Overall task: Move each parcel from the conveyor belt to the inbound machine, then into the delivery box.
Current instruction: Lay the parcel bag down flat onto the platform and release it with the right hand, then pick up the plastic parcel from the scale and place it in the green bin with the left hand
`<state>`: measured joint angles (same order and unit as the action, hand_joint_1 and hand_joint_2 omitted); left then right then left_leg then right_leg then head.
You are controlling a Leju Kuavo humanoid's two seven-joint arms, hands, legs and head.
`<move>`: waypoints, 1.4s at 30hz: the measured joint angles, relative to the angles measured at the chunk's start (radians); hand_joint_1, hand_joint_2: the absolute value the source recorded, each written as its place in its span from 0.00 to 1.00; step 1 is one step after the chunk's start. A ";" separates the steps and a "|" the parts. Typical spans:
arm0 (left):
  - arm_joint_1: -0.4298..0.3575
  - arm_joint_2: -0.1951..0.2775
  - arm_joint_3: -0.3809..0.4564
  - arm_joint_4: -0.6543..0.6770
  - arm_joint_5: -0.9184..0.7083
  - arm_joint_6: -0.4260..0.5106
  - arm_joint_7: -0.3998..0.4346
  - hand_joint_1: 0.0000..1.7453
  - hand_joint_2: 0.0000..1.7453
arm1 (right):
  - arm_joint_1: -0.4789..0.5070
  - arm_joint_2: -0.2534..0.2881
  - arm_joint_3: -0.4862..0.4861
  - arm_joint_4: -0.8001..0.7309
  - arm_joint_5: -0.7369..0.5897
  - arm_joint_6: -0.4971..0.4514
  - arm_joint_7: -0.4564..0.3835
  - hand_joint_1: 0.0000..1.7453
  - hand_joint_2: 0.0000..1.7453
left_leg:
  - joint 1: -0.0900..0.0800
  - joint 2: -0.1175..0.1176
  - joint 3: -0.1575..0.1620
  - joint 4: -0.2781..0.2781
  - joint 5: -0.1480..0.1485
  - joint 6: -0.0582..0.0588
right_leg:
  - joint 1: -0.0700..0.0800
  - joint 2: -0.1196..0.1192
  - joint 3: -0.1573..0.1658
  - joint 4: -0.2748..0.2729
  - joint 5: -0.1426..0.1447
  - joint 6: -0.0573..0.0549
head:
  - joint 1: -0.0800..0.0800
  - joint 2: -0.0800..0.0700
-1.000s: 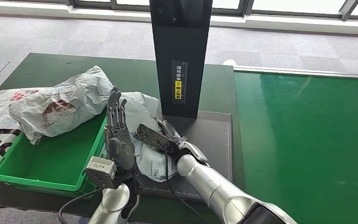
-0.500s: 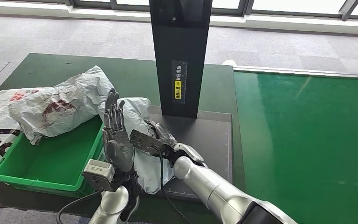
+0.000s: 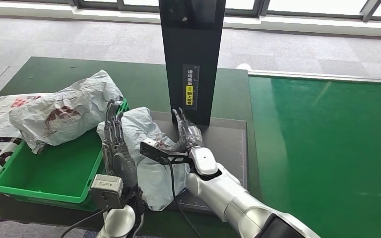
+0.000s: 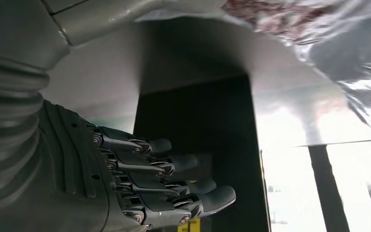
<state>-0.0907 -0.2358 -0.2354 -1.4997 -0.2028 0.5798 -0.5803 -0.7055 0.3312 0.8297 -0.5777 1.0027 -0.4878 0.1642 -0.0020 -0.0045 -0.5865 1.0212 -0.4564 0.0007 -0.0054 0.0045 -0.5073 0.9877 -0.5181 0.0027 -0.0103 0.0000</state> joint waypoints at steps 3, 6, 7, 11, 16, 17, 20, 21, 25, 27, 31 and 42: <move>0.005 0.000 0.000 0.000 -0.004 0.019 0.006 0.00 0.00 | 0.026 -0.010 -0.024 -0.042 0.171 -0.009 0.052 0.00 1.00 | 0.000 0.000 0.000 0.000 0.000 0.000 | 0.000 0.000 0.000 0.000 0.000 0.000 | 0.000 0.000; 0.010 0.000 0.000 -0.001 -0.002 0.030 0.008 0.00 0.00 | 0.046 -0.016 -0.054 -0.084 0.280 -0.023 0.084 0.00 1.00 | 0.000 0.000 0.000 0.000 0.000 0.000 | 0.000 0.000 0.000 0.000 0.000 0.000 | 0.000 0.000; 0.012 0.000 0.000 -0.002 0.000 0.034 0.008 0.00 0.00 | 0.053 -0.017 -0.064 -0.100 0.312 -0.035 0.090 0.00 1.00 | 0.000 0.000 0.000 0.000 0.000 0.000 | 0.000 0.000 -0.001 0.000 0.000 0.000 | 0.000 0.000; 0.026 0.003 0.000 -0.003 -0.010 0.054 -0.001 0.00 0.00 | 0.140 -0.025 -0.121 -0.268 0.415 -0.168 -0.012 0.00 1.00 | 0.000 0.000 0.000 0.000 0.000 0.000 | 0.000 0.000 -0.001 0.000 -0.001 -0.001 | 0.000 0.000; 0.030 0.028 -0.007 0.014 -0.134 0.054 0.022 0.00 0.00 | 0.382 -0.014 -0.311 -0.704 0.186 -0.216 -0.647 0.00 1.00 | -0.001 -0.009 -0.003 0.000 -0.001 0.000 | 0.000 -0.009 -0.001 -0.001 -0.004 -0.003 | -0.002 0.000; 0.028 0.035 -0.009 0.023 -0.155 0.050 0.031 0.00 0.00 | 0.416 -0.012 -0.345 -0.770 0.130 -0.217 -0.774 0.00 1.00 | -0.001 -0.008 -0.003 0.000 -0.001 0.000 | -0.001 -0.008 -0.001 -0.001 -0.004 -0.003 | -0.003 0.000; 0.020 0.055 -0.009 0.050 -0.181 0.048 0.047 0.00 0.00 | 0.479 -0.019 -0.406 -0.935 0.061 -0.215 -0.917 0.00 1.00 | -0.001 -0.003 -0.003 0.000 -0.001 0.000 | -0.001 -0.004 -0.004 -0.001 -0.003 -0.003 | -0.003 0.000; 0.015 0.059 -0.009 0.057 -0.194 0.047 0.051 0.00 0.00 | 0.496 -0.022 -0.424 -0.979 0.048 -0.214 -0.902 0.00 1.00 | -0.001 -0.003 -0.002 0.000 -0.001 0.000 | -0.001 -0.004 -0.004 -0.001 -0.003 -0.003 | -0.003 0.000; -0.026 0.075 -0.011 0.116 -0.308 0.036 0.085 0.00 0.75 | 0.549 -0.033 -0.474 -1.130 0.006 -0.213 -0.866 0.00 1.00 | -0.001 -0.002 -0.002 0.000 -0.001 0.000 | -0.002 -0.003 -0.004 -0.001 -0.001 -0.001 | -0.002 0.000; -0.051 0.082 -0.013 0.156 -0.383 0.032 0.116 0.00 1.00 | 0.577 -0.037 -0.490 -1.196 -0.002 -0.213 -0.864 0.00 1.00 | -0.001 0.000 -0.001 0.000 -0.001 0.000 | -0.002 -0.001 -0.004 -0.001 -0.001 -0.001 | -0.003 0.000; -0.071 0.095 -0.023 0.235 -0.594 0.005 0.215 0.00 1.00 | 0.669 -0.049 -0.509 -1.334 -0.009 -0.213 -0.861 0.00 1.00 | -0.002 0.000 -0.001 0.000 -0.001 0.000 | -0.002 0.000 -0.003 -0.001 -0.001 -0.001 | -0.003 0.000; -0.108 0.113 -0.030 0.346 -0.761 -0.088 0.327 0.00 1.00 | 0.829 -0.058 -0.510 -1.520 -0.032 -0.211 -0.859 0.00 1.00 | -0.001 0.003 -0.001 -0.001 -0.002 0.000 | -0.001 0.001 -0.005 -0.001 -0.002 -0.002 | -0.003 0.000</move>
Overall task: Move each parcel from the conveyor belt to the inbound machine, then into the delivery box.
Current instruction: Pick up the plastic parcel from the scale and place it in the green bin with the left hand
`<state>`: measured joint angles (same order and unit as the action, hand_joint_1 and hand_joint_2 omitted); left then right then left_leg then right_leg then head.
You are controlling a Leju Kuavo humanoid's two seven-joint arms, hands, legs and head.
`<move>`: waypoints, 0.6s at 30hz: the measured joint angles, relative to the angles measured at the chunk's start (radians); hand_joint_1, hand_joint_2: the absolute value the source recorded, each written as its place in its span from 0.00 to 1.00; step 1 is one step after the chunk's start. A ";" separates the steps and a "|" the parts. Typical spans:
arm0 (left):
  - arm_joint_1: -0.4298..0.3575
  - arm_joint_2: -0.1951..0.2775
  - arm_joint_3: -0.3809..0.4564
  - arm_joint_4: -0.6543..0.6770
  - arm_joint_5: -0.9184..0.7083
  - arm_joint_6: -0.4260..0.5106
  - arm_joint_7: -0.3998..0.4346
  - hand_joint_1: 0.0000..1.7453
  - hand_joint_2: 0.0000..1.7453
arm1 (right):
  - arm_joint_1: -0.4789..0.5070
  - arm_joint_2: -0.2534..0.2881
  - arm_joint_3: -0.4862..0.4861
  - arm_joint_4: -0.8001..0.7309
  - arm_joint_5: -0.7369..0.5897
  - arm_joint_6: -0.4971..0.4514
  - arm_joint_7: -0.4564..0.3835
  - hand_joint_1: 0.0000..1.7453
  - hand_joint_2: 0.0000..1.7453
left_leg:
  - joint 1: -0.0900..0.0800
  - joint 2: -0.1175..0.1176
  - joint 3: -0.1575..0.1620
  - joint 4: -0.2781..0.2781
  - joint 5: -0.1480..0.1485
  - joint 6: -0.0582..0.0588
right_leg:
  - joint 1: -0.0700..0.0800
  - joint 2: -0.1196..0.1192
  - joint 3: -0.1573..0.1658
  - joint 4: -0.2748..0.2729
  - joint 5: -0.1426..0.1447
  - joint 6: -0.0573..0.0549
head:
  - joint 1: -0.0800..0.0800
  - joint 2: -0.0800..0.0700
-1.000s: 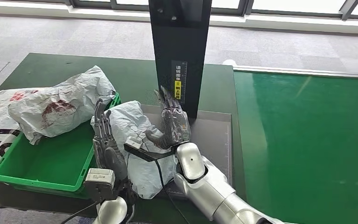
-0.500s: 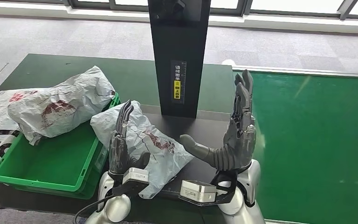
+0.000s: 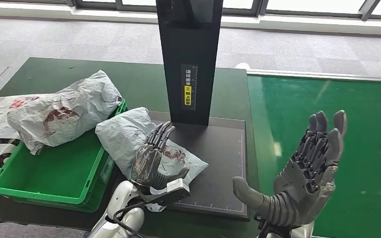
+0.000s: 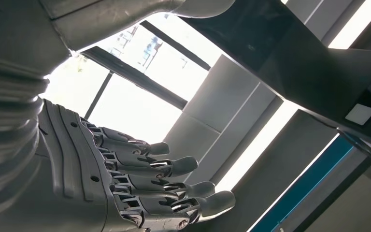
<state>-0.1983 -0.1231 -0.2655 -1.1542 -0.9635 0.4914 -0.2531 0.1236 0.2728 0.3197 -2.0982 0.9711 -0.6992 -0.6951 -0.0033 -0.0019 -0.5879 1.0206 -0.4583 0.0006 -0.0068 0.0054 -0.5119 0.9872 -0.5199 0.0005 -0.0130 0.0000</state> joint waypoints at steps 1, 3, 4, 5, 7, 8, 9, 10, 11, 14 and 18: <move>-0.001 0.000 0.000 0.004 -0.003 -0.002 0.003 0.00 1.00 | 0.006 0.000 0.000 -0.005 -0.001 0.000 0.000 0.00 1.00 | 0.000 0.000 0.000 0.000 0.000 0.000 | 0.000 0.000 0.000 0.000 0.000 0.000 | 0.000 0.000; -0.006 0.002 -0.002 0.014 -0.029 -0.024 0.025 0.00 1.00 | 0.017 0.000 0.000 -0.014 -0.012 0.000 0.000 0.00 1.00 | 0.000 0.000 0.000 0.000 0.000 0.000 | 0.000 0.000 0.001 0.000 0.000 0.000 | 0.000 0.000; -0.008 0.004 -0.005 0.021 -0.053 -0.045 0.043 0.00 1.00 | 0.020 0.000 0.000 -0.018 -0.023 0.000 0.000 0.00 1.00 | 0.000 0.000 0.000 0.000 0.000 0.000 | 0.000 0.000 0.001 0.000 0.000 0.000 | 0.000 0.000; -0.010 0.007 -0.010 0.028 -0.082 -0.071 0.064 0.00 1.00 | 0.022 0.000 0.000 -0.020 -0.035 0.000 0.000 0.00 1.00 | 0.000 0.000 0.000 0.000 0.000 0.000 | 0.000 0.000 0.001 0.000 0.000 0.000 | 0.000 0.000; -0.012 0.015 -0.019 0.047 -0.138 -0.120 0.098 0.00 1.00 | 0.023 0.000 0.000 -0.022 -0.055 0.000 0.001 0.00 1.00 | 0.000 0.000 0.000 0.000 0.000 0.000 | 0.000 0.000 0.001 0.000 0.000 0.000 | 0.000 0.000; -0.014 0.018 -0.024 0.057 -0.162 -0.142 0.112 0.00 1.00 | 0.022 0.000 0.000 -0.022 -0.064 0.000 0.001 0.00 1.00 | 0.000 0.000 0.000 0.000 0.000 0.000 | 0.000 0.000 0.001 0.000 0.000 0.000 | 0.000 0.000; -0.017 0.022 -0.029 0.070 -0.184 -0.162 0.124 0.00 1.00 | 0.022 0.000 0.000 -0.022 -0.071 0.000 0.001 0.00 1.00 | 0.000 -0.001 0.000 0.000 0.000 0.000 | 0.000 0.000 0.001 0.000 0.000 0.000 | 0.000 0.000; -0.020 0.025 -0.033 0.083 -0.204 -0.180 0.135 0.00 1.00 | 0.021 0.000 -0.001 -0.022 -0.076 0.000 0.001 0.00 1.00 | 0.000 -0.001 0.000 0.000 0.000 0.000 | 0.000 0.000 0.001 0.000 0.000 0.000 | 0.000 0.000; -0.024 0.028 -0.036 0.094 -0.220 -0.192 0.144 0.00 1.00 | 0.021 0.000 -0.001 -0.022 -0.080 0.000 0.001 0.00 1.00 | 0.000 -0.001 0.000 0.000 0.000 0.000 | 0.000 0.000 0.001 0.000 0.000 0.000 | 0.000 0.000; -0.045 0.036 -0.048 0.132 -0.258 -0.221 0.172 0.00 1.00 | 0.020 0.000 -0.005 -0.022 -0.086 0.000 0.001 0.00 1.00 | 0.000 -0.002 0.000 0.000 0.000 0.000 | 0.000 -0.001 0.002 0.000 0.000 0.000 | 0.000 0.000; -0.078 0.041 -0.064 0.170 -0.292 -0.249 0.199 0.00 1.00 | 0.020 0.000 -0.006 -0.022 -0.091 0.000 0.001 0.00 1.00 | 0.000 -0.004 0.003 0.000 0.000 0.000 | 0.000 -0.003 0.006 0.000 -0.001 -0.001 | 0.000 0.000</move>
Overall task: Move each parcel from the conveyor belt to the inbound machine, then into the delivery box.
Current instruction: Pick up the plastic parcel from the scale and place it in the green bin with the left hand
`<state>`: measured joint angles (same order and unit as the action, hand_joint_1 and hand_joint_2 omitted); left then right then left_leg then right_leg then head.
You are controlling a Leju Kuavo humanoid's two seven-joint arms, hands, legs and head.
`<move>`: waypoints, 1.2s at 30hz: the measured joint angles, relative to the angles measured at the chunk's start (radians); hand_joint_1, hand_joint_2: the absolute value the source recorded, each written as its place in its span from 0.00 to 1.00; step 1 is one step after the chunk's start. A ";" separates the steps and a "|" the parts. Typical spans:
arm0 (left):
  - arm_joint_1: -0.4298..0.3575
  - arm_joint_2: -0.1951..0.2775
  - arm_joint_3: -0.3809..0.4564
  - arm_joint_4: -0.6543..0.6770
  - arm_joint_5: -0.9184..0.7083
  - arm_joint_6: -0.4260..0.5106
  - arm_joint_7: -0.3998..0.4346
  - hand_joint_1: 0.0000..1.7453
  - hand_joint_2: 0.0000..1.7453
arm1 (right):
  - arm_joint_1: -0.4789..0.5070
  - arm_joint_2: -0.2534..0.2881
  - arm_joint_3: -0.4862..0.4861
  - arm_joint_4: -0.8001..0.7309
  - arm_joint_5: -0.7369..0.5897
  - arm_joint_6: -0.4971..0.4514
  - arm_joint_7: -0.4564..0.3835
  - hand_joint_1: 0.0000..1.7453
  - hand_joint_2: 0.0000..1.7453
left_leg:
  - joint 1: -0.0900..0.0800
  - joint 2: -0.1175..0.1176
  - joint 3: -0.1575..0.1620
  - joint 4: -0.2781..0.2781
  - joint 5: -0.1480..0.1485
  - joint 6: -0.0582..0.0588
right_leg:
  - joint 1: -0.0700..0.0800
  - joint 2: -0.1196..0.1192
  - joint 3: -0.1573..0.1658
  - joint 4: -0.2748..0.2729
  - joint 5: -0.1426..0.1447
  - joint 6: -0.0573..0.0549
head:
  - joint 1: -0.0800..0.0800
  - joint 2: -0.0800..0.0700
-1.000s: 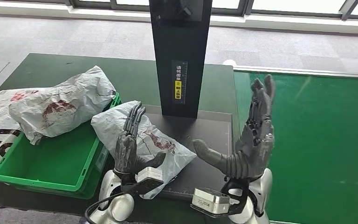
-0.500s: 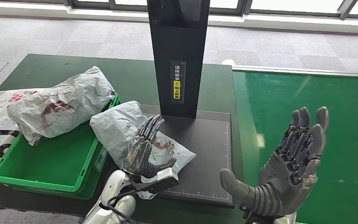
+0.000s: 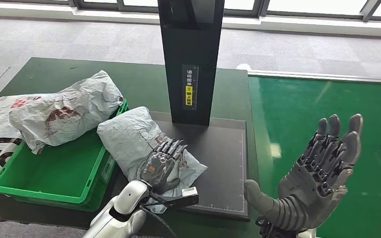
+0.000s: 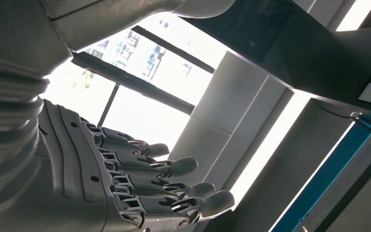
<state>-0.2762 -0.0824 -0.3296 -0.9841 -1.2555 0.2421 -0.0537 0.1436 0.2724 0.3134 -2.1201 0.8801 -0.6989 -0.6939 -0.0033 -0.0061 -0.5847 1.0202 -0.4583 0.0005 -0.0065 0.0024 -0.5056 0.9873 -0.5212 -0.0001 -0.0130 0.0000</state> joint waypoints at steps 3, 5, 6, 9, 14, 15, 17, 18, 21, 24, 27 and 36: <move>-0.012 0.001 -0.005 0.015 -0.004 -0.002 0.004 0.00 1.00 | 0.000 0.000 0.000 0.000 0.000 0.000 0.000 0.00 1.00 | 0.000 0.000 0.002 0.000 0.000 0.000 | 0.000 0.000 0.002 0.000 0.000 0.000 | 0.000 0.000; -0.017 0.001 -0.005 0.021 -0.005 -0.002 0.005 0.00 1.00 | 0.000 0.000 0.000 0.000 0.000 0.000 0.000 0.00 1.00 | 0.000 0.000 0.003 0.000 0.000 0.000 | 0.000 0.000 0.003 0.000 0.000 0.000 | 0.000 0.000; -0.019 0.001 -0.006 0.024 -0.006 -0.002 0.005 0.00 1.00 | 0.000 0.000 0.000 0.000 0.000 0.000 0.000 0.00 1.00 | 0.000 0.000 0.003 0.000 0.000 0.000 | 0.000 0.000 0.003 0.000 0.000 0.000 | 0.000 0.000; -0.022 0.001 -0.006 0.031 -0.010 -0.007 0.008 0.25 1.00 | 0.000 0.000 0.000 0.000 -0.001 0.000 0.000 0.00 1.00 | 0.000 0.000 0.005 0.000 0.000 0.000 | 0.000 0.000 0.005 0.000 0.000 0.000 | 0.000 0.000; -0.040 0.010 -0.018 0.067 -0.049 -0.060 0.028 1.00 1.00 | 0.000 0.000 -0.004 0.001 -0.020 0.000 0.000 0.00 1.00 | 0.000 -0.001 0.008 -0.001 0.000 0.000 | 0.000 -0.002 0.008 0.000 0.000 0.000 | 0.000 0.000; -0.042 0.012 -0.019 0.073 -0.050 -0.063 0.027 1.00 1.00 | 0.000 0.000 -0.005 0.001 -0.026 0.000 0.000 0.00 1.00 | 0.000 -0.001 0.008 -0.001 0.000 0.000 | 0.000 -0.002 0.009 0.000 0.000 0.000 | 0.000 0.000; -0.043 0.019 -0.020 0.080 -0.046 -0.062 0.022 1.00 1.00 | 0.000 0.000 -0.007 0.002 -0.037 0.000 0.000 0.00 1.00 | 0.000 -0.001 0.009 -0.001 0.000 0.000 | 0.000 -0.001 0.009 0.000 0.000 0.000 | 0.000 0.000; -0.042 0.023 -0.020 0.080 -0.044 -0.053 0.020 1.00 1.00 | 0.000 0.000 -0.007 0.002 -0.044 0.000 0.000 0.00 1.00 | 0.000 -0.001 0.009 -0.001 0.000 0.000 | 0.000 -0.001 0.009 0.000 0.000 0.000 | 0.000 0.000; -0.023 0.040 -0.020 0.057 -0.062 0.001 0.037 1.00 1.00 | 0.000 0.000 -0.007 0.002 -0.059 0.000 0.000 0.00 1.00 | 0.000 0.000 0.009 -0.001 0.000 -0.001 | 0.001 0.000 0.009 0.000 0.000 0.000 | 0.000 0.000; 0.014 0.056 -0.019 0.003 -0.105 0.030 0.074 1.00 1.00 | 0.000 0.000 -0.007 0.002 -0.063 0.000 0.000 0.00 1.00 | 0.000 0.001 0.009 -0.001 0.001 -0.001 | 0.001 0.001 0.008 0.001 0.000 -0.001 | 0.000 0.000; 0.041 0.071 -0.018 -0.038 -0.141 0.028 0.101 1.00 1.00 | 0.000 0.000 -0.007 0.002 -0.062 0.000 0.000 0.00 1.00 | 0.000 0.001 0.008 -0.002 0.001 -0.001 | 0.001 0.000 0.008 0.001 0.000 -0.002 | 0.000 0.000; 0.079 0.110 -0.010 -0.077 -0.261 -0.062 0.209 1.00 1.00 | 0.000 0.000 -0.007 0.002 -0.071 0.000 0.000 0.00 1.00 | 0.000 0.001 0.009 -0.003 -0.002 -0.004 | 0.001 0.001 0.008 0.001 -0.003 -0.004 | 0.000 0.000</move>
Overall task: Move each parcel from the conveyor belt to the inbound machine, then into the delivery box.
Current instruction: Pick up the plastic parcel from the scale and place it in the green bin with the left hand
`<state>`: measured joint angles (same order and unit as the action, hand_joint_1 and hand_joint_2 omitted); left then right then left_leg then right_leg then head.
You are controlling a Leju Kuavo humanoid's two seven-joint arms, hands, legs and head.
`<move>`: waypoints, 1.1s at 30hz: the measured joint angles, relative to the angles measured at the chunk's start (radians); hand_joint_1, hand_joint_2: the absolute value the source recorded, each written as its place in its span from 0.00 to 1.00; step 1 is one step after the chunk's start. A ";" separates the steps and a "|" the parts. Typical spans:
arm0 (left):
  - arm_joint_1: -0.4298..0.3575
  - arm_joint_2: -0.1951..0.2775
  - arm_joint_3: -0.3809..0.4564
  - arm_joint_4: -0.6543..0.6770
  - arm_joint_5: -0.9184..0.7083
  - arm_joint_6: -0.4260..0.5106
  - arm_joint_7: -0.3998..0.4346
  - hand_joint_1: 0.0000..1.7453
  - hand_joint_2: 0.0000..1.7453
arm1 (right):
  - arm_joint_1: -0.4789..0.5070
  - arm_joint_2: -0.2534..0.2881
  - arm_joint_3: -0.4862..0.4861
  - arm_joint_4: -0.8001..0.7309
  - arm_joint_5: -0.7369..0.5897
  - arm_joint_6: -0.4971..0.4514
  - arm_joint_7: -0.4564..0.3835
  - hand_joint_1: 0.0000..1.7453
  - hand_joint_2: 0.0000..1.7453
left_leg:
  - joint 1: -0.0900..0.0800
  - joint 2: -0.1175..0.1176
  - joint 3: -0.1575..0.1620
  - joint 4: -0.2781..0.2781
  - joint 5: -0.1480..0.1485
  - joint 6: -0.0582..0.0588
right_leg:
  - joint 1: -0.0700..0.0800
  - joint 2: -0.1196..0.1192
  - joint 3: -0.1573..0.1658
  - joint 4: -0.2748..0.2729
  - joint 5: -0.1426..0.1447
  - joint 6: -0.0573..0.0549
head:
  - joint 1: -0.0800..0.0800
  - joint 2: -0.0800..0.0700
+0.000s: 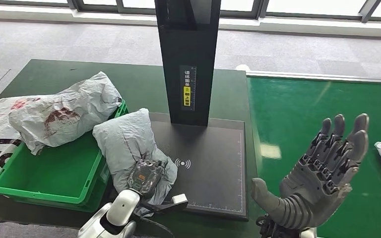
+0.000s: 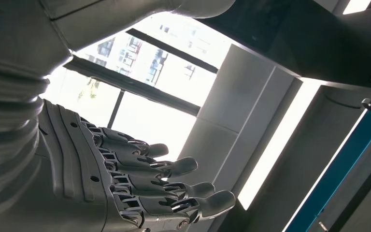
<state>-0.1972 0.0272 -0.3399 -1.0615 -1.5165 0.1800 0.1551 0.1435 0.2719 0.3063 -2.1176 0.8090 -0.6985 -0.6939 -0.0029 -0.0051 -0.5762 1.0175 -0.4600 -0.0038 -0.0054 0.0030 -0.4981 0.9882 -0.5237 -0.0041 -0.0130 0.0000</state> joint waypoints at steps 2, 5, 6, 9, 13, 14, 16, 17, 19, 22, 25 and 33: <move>0.006 0.011 0.002 -0.001 -0.001 0.001 0.002 1.00 1.00 | 0.000 0.000 0.000 0.000 -0.002 0.000 0.000 0.00 1.00 | 0.000 0.000 0.001 0.000 0.000 0.000 | 0.000 0.000 0.000 0.000 0.000 0.000 | 0.000 0.000; 0.020 0.027 0.011 -0.001 -0.003 0.029 0.002 1.00 1.00 | 0.000 0.000 0.000 0.000 -0.006 0.000 0.000 0.00 1.00 | 0.000 0.000 0.002 -0.001 0.000 -0.001 | 0.000 0.001 0.000 0.000 -0.001 -0.001 | 0.000 0.000; 0.025 0.031 0.017 -0.001 -0.004 0.047 0.003 1.00 1.00 | 0.000 0.000 0.000 0.000 -0.007 0.000 0.000 0.00 1.00 | 0.000 0.000 0.002 -0.002 0.000 -0.001 | 0.000 0.001 0.001 0.000 -0.001 -0.001 | 0.000 0.000; 0.045 0.035 0.030 -0.015 -0.006 0.122 0.018 1.00 1.00 | 0.000 0.000 0.000 0.000 -0.005 0.000 0.000 0.00 1.00 | 0.000 0.001 0.003 -0.002 0.000 -0.001 | 0.000 0.001 0.000 0.000 -0.001 -0.002 | 0.000 0.000; 0.079 0.039 0.034 -0.056 -0.006 0.189 0.037 1.00 1.00 | 0.000 0.000 0.000 0.000 -0.001 0.000 0.000 0.00 1.00 | 0.001 0.001 0.003 -0.002 0.000 -0.002 | 0.000 0.001 -0.001 0.000 -0.001 -0.003 | 0.000 0.000; 0.085 0.040 0.034 -0.062 -0.006 0.193 0.038 1.00 1.00 | 0.000 0.000 0.000 0.000 0.000 0.000 0.000 0.00 1.00 | 0.001 0.001 0.002 -0.002 0.000 -0.002 | 0.001 0.001 -0.001 0.000 -0.002 -0.003 | 0.000 0.000; 0.094 0.042 0.035 -0.074 -0.006 0.200 0.038 1.00 1.00 | 0.000 0.000 0.000 0.000 0.000 0.000 0.000 0.00 1.00 | 0.001 0.001 0.002 -0.002 0.000 -0.002 | 0.001 0.001 -0.001 0.001 -0.002 -0.003 | 0.000 0.000; 0.097 0.042 0.035 -0.080 -0.006 0.206 0.037 1.00 1.00 | 0.000 0.000 0.000 0.000 0.000 0.000 0.000 0.00 1.00 | 0.001 0.001 0.002 -0.002 0.000 -0.002 | 0.001 0.001 -0.001 0.001 -0.002 -0.003 | 0.000 0.000; 0.102 0.043 0.035 -0.087 -0.006 0.217 0.036 1.00 1.00 | 0.000 0.000 0.000 0.000 0.000 0.000 0.000 0.00 1.00 | 0.001 0.001 0.001 -0.002 0.000 -0.002 | 0.001 0.001 -0.001 0.001 -0.002 -0.003 | 0.000 0.000; 0.106 0.043 0.035 -0.095 -0.006 0.230 0.033 1.00 1.00 | 0.000 0.000 0.000 0.000 0.000 0.000 0.000 0.00 1.00 | 0.001 0.001 0.001 -0.002 -0.001 -0.002 | 0.001 0.001 -0.001 0.001 -0.002 -0.003 | 0.000 0.000; 0.130 0.041 0.035 -0.152 0.011 0.316 -0.005 1.00 1.00 | 0.001 0.000 0.000 -0.001 0.000 0.000 0.000 0.00 1.00 | 0.001 0.000 0.000 -0.002 -0.001 -0.002 | 0.000 0.001 -0.003 0.000 -0.002 -0.003 | 0.000 0.000; 0.182 0.005 0.033 -0.357 0.198 0.488 -0.215 1.00 1.00 | 0.003 -0.002 0.000 -0.013 -0.013 0.000 -0.001 0.00 1.00 | 0.000 0.000 0.000 -0.002 -0.001 -0.002 | 0.000 0.000 -0.004 0.000 -0.002 -0.003 | 0.000 0.000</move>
<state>-0.0154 0.0318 -0.3068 -1.4187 -1.3186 0.6676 -0.0599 0.1464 0.2701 0.3067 -2.1304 0.7959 -0.6985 -0.6946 -0.0031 -0.0052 -0.5766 1.0155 -0.4611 -0.0055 -0.0058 0.0033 -0.5022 0.9885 -0.5259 -0.0069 -0.0130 0.0000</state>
